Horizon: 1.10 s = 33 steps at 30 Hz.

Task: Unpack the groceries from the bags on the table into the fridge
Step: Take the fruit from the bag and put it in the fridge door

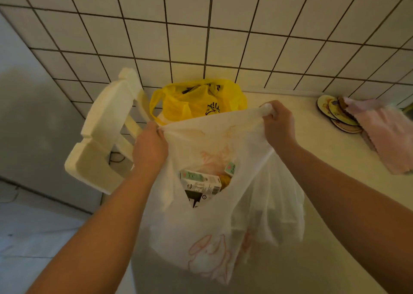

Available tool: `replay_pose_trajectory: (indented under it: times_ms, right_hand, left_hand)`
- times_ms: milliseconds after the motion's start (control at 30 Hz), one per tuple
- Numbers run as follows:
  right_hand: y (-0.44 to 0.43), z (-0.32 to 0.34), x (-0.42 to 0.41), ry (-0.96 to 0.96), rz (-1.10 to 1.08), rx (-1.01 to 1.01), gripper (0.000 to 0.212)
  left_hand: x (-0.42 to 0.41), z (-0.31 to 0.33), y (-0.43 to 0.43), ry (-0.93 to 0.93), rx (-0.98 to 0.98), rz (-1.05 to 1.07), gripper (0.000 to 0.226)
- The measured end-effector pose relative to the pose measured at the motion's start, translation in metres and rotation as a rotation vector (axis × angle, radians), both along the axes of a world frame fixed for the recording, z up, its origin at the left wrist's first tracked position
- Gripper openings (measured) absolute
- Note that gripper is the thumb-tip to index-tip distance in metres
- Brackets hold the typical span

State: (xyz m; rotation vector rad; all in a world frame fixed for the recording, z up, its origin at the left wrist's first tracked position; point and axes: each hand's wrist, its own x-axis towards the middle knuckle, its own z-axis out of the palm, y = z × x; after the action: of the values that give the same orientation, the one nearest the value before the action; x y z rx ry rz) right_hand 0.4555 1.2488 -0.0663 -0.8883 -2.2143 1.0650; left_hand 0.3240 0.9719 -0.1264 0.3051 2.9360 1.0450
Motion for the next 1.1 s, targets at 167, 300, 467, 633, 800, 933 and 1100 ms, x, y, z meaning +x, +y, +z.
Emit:
replay_pose_trajectory:
  times_ms: [167,300,467,633,800,933,1100]
  right_hand:
    - [0.019,-0.050,-0.053,-0.139,0.055,0.051,0.031]
    - [0.026,-0.103,-0.074,-0.392,0.081,0.020,0.033]
    - [0.029,-0.143,-0.086,-0.754,0.197,-0.225,0.066]
    - [0.017,-0.115,-0.074,-0.756,0.296,-0.196,0.102]
    - [-0.047,-0.053,-0.009,-0.594,0.376,0.464,0.087]
    - [-0.098,-0.043,0.041,-0.482,0.763,0.589,0.076]
    - [-0.132,-0.066,0.084,-1.023,1.001,0.457,0.099]
  left_hand:
    - [-0.045,-0.046,0.019,-0.110,-0.043,0.028,0.022]
    - [-0.070,-0.087,0.015,-0.190,-0.183,-0.006,0.021]
    - [-0.067,-0.119,0.009,-0.343,-0.303,-0.085,0.033]
    - [-0.036,-0.086,0.003,-0.068,-0.247,-0.076,0.056]
    - [0.023,-0.045,-0.020,0.009,-0.132,-0.333,0.033]
    - [0.070,-0.041,-0.046,-0.182,-0.221,-0.587,0.045]
    - [0.096,-0.052,-0.064,-0.244,-0.576,-0.619,0.064]
